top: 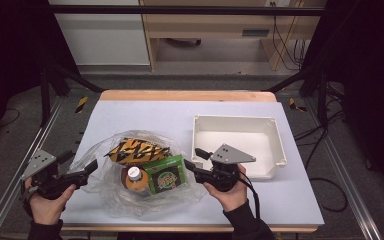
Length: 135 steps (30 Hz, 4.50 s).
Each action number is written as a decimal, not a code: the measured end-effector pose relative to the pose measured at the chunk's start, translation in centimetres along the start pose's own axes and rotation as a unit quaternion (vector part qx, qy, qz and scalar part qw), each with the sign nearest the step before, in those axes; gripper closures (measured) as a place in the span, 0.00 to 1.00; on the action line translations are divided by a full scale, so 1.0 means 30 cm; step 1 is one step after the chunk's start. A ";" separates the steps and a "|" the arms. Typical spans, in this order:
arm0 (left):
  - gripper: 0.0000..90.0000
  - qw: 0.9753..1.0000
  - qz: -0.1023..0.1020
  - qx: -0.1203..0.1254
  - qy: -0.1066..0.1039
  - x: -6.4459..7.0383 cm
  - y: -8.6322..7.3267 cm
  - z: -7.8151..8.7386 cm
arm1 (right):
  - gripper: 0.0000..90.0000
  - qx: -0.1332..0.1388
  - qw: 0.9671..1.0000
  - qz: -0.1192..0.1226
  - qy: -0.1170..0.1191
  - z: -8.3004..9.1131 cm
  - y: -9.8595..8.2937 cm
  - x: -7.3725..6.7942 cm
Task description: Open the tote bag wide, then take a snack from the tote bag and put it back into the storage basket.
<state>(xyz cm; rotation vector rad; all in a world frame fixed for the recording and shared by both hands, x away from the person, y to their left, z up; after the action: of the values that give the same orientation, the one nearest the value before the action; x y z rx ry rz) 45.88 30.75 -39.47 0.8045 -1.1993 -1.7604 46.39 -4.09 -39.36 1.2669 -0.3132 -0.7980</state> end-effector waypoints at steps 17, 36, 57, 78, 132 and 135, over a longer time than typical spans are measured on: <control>0.32 0.999 -0.025 -0.035 -0.008 0.023 -0.073 -0.064 | 0.53 -0.088 0.996 0.001 -0.003 -0.171 -0.148 0.018; 0.70 0.997 -0.006 -0.066 -0.036 0.018 -0.144 -0.097 | 0.57 -0.098 0.994 -0.018 0.039 -0.249 -0.178 0.011; 0.82 0.995 -0.001 -0.085 -0.045 0.037 -0.174 -0.122 | 0.55 -0.084 0.994 0.014 0.071 -0.203 -0.156 -0.012; 0.84 0.995 0.002 -0.091 -0.048 0.038 -0.185 -0.127 | 0.78 -0.119 0.990 0.023 0.077 -0.245 -0.163 -0.009; 0.41 0.997 -0.012 -0.066 -0.031 0.033 -0.152 -0.104 | 0.91 0.141 0.986 0.040 0.085 0.138 0.274 -0.045; 0.32 0.998 -0.005 -0.057 -0.034 0.029 -0.135 -0.087 | 0.91 0.149 0.985 0.042 0.079 0.159 0.292 -0.043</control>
<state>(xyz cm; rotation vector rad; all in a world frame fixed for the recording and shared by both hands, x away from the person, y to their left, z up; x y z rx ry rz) 46.57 29.69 -44.21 0.6902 -1.1280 -1.8600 45.69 -5.96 -29.50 1.5771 -0.3650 -0.5887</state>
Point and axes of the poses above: each handheld gripper's, and its own axes: z roughly backward along the jaws, y roughly out of its top, x roughly to its right, the point moved 7 cm from there along -z, roughly forward along the jaws, and after that the axes turned 8 degrees about -z, right-handed, at the moved point
